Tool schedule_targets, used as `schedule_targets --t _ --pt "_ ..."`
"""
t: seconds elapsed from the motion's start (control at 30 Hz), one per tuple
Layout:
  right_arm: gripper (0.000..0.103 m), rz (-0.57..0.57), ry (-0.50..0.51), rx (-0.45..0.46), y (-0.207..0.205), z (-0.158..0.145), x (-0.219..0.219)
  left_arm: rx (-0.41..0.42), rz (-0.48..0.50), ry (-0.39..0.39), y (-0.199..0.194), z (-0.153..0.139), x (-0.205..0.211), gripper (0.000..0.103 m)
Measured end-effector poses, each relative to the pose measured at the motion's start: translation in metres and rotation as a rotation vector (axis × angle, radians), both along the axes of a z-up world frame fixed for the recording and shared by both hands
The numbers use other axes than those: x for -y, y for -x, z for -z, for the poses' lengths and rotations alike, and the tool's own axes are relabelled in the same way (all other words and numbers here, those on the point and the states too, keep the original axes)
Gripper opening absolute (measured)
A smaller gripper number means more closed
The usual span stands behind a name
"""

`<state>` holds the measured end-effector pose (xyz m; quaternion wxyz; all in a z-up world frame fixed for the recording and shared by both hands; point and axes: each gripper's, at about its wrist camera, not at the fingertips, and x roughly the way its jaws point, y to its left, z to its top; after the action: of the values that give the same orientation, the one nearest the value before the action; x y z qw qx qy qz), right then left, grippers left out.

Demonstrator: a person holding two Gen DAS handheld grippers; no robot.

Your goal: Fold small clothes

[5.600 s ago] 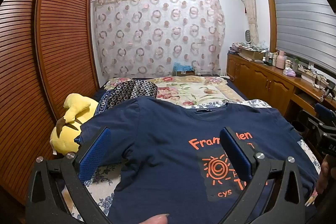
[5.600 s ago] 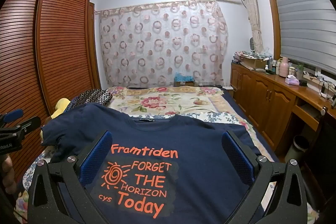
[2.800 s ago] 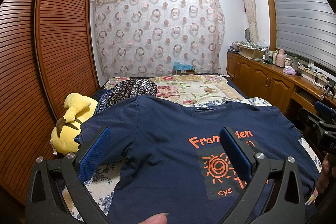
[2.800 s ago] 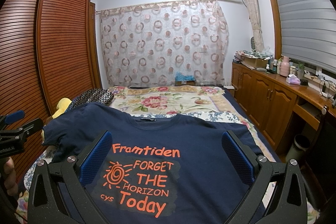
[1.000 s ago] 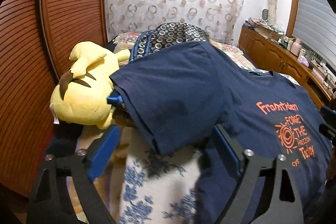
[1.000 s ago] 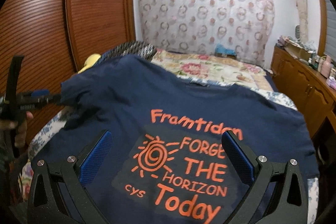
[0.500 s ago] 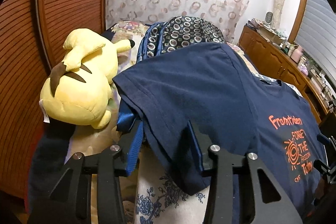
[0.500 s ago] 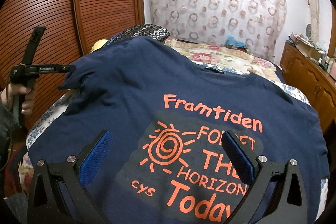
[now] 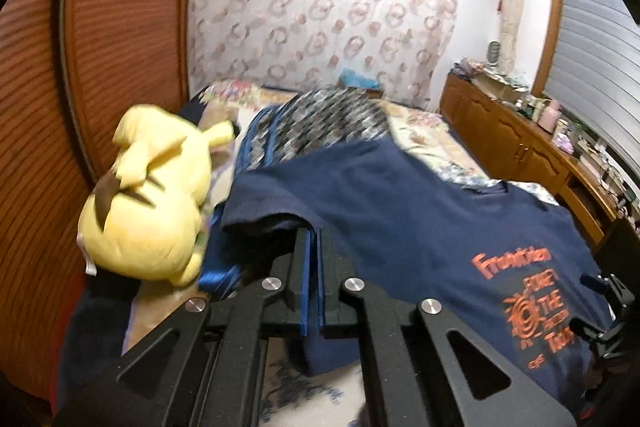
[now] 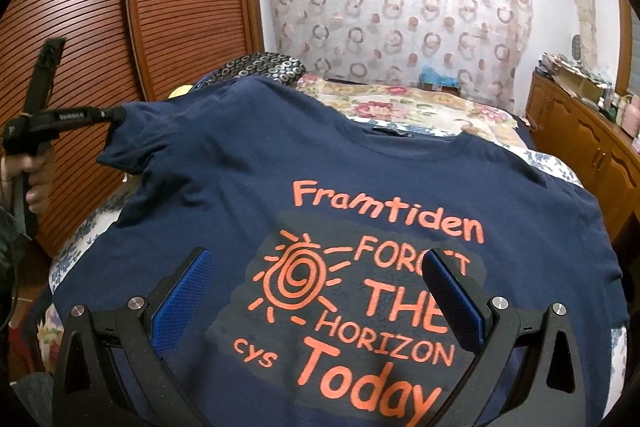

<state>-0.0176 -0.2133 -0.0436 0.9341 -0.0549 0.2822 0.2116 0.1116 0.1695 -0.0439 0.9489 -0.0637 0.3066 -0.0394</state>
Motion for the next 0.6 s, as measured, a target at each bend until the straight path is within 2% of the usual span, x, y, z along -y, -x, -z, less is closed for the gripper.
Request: schedule_targets --t 0.2,0.33,0.5,0.57,0.6 --pt "0.103 0.037 -0.024 0.023 0.006 -0.005 0.010 0.027 0.102 -0.022 -0.018 -0.023 0.046 0.003" --pt "0.103 0.065 -0.031 0.027 0.010 -0.006 0.019 0.028 0.194 -0.045 -0.029 -0.032 0.092 0.003" --pt "0.103 0.097 -0.043 0.022 0.014 -0.003 0.025 -0.023 0.307 -0.024 -0.037 -0.026 0.132 0.004" --pt "0.103 0.108 -0.049 0.011 0.015 0.000 0.024 -0.033 0.314 -0.038 -0.034 -0.021 0.141 0.007" --pt "0.103 0.111 -0.048 0.006 0.015 0.001 0.023 -0.037 0.316 -0.038 -0.034 -0.020 0.142 0.014"
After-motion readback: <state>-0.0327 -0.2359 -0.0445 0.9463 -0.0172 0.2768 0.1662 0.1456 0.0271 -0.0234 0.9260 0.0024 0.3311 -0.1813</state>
